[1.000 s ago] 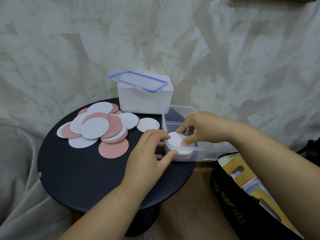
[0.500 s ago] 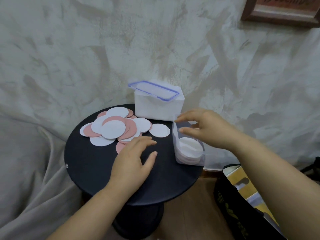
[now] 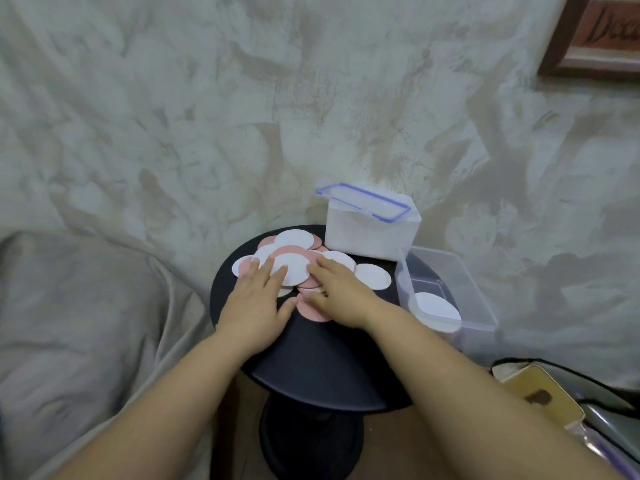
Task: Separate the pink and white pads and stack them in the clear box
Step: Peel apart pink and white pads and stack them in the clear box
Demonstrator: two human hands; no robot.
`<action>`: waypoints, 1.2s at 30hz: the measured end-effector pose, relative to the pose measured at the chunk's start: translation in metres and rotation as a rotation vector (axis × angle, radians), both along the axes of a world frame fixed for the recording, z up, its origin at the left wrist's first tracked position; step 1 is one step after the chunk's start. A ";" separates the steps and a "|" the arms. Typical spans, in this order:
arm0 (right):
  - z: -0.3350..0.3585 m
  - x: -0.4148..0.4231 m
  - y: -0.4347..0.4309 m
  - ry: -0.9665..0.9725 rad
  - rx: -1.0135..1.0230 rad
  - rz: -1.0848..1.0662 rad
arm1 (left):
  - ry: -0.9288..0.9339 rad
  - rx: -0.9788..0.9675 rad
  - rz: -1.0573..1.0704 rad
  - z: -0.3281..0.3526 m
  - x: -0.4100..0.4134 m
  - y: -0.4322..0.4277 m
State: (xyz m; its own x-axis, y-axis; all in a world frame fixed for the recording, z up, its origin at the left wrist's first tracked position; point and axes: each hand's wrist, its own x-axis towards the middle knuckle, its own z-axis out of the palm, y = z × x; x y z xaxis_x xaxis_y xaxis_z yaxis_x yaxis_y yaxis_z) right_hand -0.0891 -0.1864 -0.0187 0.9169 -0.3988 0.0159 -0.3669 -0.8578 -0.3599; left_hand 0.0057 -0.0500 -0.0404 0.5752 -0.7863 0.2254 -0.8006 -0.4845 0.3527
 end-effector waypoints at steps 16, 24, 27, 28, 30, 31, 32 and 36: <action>-0.011 -0.055 0.004 -0.220 -0.096 -0.047 | -0.085 -0.235 -0.177 -0.006 -0.004 0.012; -0.009 -0.040 0.011 -0.134 -0.028 0.015 | -0.024 -0.069 -0.175 -0.004 -0.008 0.018; -0.007 -0.046 0.012 -0.116 -0.034 0.002 | -0.094 -0.161 -0.167 -0.002 -0.015 0.026; -0.006 -0.049 0.013 -0.133 -0.036 -0.009 | -0.103 -0.189 -0.150 -0.002 -0.016 0.029; -0.006 -0.054 0.015 -0.156 -0.065 -0.009 | -0.054 -0.275 -0.093 -0.002 -0.017 0.034; -0.006 -0.057 0.016 -0.152 -0.087 -0.005 | -0.008 -0.319 -0.059 -0.002 -0.017 0.036; -0.007 -0.059 0.015 -0.150 -0.106 -0.004 | 0.046 -0.361 -0.020 -0.002 -0.018 0.038; -0.008 -0.059 0.016 -0.189 -0.113 0.006 | 0.274 -0.563 0.144 -0.002 -0.022 0.042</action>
State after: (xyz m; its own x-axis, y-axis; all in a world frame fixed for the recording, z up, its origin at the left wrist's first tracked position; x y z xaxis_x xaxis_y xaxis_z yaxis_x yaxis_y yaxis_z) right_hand -0.1486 -0.1704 -0.0266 0.8957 -0.3794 0.2318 -0.2970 -0.8986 -0.3231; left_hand -0.0161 -0.0083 -0.0421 0.7615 -0.5011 0.4111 -0.5859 -0.2609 0.7673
